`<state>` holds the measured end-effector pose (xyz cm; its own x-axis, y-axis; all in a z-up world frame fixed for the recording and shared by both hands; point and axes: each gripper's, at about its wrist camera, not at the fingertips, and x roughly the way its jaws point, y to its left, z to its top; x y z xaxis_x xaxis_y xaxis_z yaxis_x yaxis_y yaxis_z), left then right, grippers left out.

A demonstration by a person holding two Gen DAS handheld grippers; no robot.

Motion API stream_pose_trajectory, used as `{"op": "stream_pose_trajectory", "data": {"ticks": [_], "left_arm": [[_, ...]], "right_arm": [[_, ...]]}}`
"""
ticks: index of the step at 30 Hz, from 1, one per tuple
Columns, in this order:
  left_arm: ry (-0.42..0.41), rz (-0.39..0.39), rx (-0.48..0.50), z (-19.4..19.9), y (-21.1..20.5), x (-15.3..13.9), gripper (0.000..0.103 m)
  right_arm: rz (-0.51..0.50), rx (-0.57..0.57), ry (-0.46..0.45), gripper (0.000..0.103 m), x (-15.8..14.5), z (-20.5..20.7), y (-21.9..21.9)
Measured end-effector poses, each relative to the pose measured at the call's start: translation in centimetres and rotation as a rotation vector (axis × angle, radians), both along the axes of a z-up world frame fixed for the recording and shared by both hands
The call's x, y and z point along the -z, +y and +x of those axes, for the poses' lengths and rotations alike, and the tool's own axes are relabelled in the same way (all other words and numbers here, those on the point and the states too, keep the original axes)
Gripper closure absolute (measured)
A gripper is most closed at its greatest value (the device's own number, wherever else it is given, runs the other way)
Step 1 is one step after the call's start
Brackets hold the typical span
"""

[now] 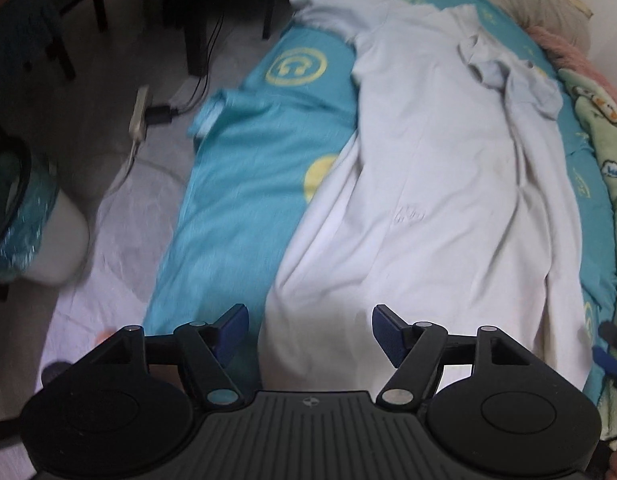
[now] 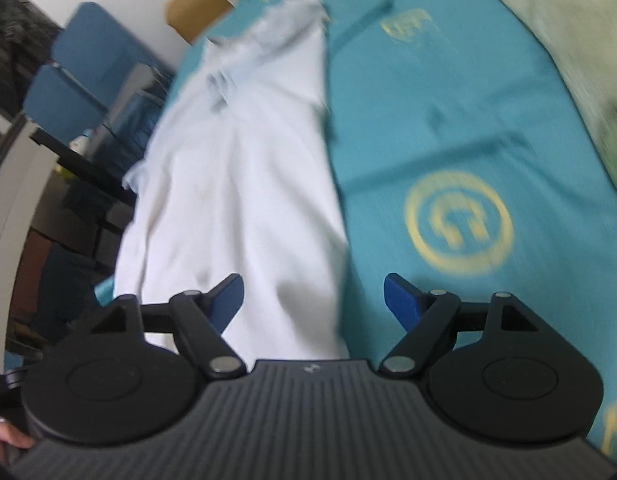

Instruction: Fold clothes

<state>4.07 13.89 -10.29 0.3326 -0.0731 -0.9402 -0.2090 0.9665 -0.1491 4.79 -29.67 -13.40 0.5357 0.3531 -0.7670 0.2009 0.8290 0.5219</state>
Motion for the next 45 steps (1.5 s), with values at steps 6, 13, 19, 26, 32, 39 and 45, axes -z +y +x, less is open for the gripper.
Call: {"op": "stream_pose_trajectory", "data": {"ticks": [6, 13, 19, 26, 32, 39, 45], "left_arm": [[0.031, 0.043, 0.128, 0.2, -2.9, 1.1, 0.033], [0.036, 0.054, 0.187, 0.0, -3.9, 1.4, 0.072], [-0.003, -0.004, 0.192, -0.6, -3.6, -0.5, 0.097], [-0.085, -0.134, 0.168, -1.5, -1.3, -6.4, 0.098], [-0.06, -0.111, 0.175, -2.3, -1.1, -7.1, 0.098], [0.002, -0.098, 0.143, -2.7, -0.2, -4.4, 0.072], [-0.069, -0.077, 0.193, -3.1, -1.8, -6.7, 0.041]], "right_arm": [[0.028, 0.052, 0.116, 0.024, 0.4, 0.0, -0.2], [-0.053, -0.087, 0.213, 0.041, 1.5, 0.8, 2.5], [-0.293, -0.321, 0.22, 0.094, 0.0, -0.3, 7.9], [-0.303, -0.317, 0.13, 0.095, -5.2, -2.3, 6.6], [-0.312, -0.3, 0.103, 0.095, -6.3, -3.2, 5.5], [-0.291, -0.252, 0.135, 0.093, -4.1, -3.5, 5.6], [-0.289, -0.187, 0.158, 0.052, -4.5, -3.7, 4.2]]}}
